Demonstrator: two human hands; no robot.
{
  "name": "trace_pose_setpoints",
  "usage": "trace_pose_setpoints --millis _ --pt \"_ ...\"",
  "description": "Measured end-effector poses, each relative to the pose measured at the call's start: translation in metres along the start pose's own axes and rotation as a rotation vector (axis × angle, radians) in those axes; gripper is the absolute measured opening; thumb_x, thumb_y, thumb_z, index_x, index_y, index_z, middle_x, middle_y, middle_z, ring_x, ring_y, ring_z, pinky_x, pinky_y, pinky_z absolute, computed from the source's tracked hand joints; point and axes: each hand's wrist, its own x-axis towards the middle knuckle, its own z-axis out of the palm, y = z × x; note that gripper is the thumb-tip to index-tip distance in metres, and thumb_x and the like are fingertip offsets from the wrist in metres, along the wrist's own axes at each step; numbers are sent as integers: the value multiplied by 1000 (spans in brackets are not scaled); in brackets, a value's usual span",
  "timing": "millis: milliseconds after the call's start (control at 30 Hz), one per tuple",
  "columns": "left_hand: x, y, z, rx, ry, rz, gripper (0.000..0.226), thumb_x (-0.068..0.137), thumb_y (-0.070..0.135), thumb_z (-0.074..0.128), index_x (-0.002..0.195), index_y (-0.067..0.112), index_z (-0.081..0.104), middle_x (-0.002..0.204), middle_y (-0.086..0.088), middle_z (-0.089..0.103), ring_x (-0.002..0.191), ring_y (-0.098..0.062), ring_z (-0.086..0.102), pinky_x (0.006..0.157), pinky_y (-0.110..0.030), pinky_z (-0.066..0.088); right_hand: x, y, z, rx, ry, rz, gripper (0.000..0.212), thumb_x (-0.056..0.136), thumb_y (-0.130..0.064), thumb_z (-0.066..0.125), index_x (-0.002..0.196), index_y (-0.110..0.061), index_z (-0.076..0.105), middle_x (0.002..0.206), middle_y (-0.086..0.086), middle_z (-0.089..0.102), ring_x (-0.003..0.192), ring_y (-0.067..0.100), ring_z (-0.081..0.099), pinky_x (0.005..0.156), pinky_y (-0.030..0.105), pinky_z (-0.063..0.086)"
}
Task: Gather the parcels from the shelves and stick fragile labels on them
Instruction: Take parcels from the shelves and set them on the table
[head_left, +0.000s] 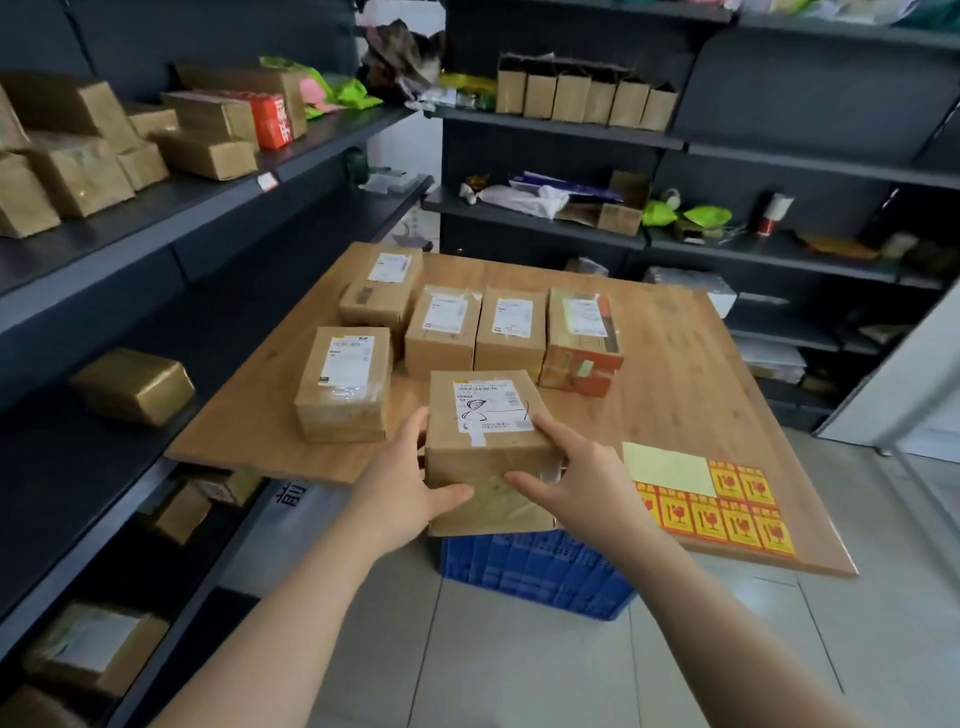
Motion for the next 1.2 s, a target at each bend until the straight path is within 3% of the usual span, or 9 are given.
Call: trace_pose_setpoints --millis 200,333,500,633,733,933,1133,1200 --pt "81 -29 30 -60 -34 -119 102 64 19 87 145 28 26 134 13 50 108 -7 57 94 -33 49 75 52 13 -1 -75 36 75 78 -48 71 142 -33 37 118 -7 64 101 12 59 85 30 53" --pt "125 -46 47 -70 -25 -150 102 61 19 88 143 31 29 132 14 51 107 -7 58 93 -35 50 117 82 24 1 -100 34 72 77 -45 73 140 -31 41 118 -9 64 105 12 58 87 28 51" --pt "158 -68 60 -12 -27 -165 99 62 14 87 142 32 31 128 17 53 104 0 58 90 -25 48 147 107 44 -40 -140 49 70 75 -48 72 136 -36 41 112 -9 66 96 16 60 82 33 53" --pt "172 -85 61 106 -18 -169 103 63 18 86 144 36 26 128 18 53 109 -6 57 96 -32 47 159 114 55 -54 -173 26 64 75 -43 73 132 -37 46 107 -12 69 90 16 64 80 31 52" --pt "176 -94 63 153 -18 -159 99 66 15 84 145 32 27 126 16 54 110 -7 56 95 -28 46 162 114 62 -45 -196 44 63 76 -40 73 134 -36 46 109 -10 69 92 15 66 81 32 53" --pt "183 -106 56 319 -113 -149 96 75 23 77 149 31 17 139 6 49 113 -18 57 97 -35 46 158 112 74 -75 -259 107 61 80 -39 68 135 -39 43 110 -5 68 97 15 63 81 30 51" --pt "184 -99 47 546 -194 -48 91 84 39 65 151 21 6 152 3 32 133 -18 37 105 -31 36 154 108 83 -177 -247 107 60 83 -45 62 137 -38 38 113 -4 63 100 19 60 80 35 52" --pt "183 -89 42 613 -201 11 86 85 44 60 150 16 11 152 2 31 135 -18 33 108 -29 30 152 105 79 -228 -220 92 56 83 -51 59 134 -38 40 121 -4 59 107 20 58 81 34 51"
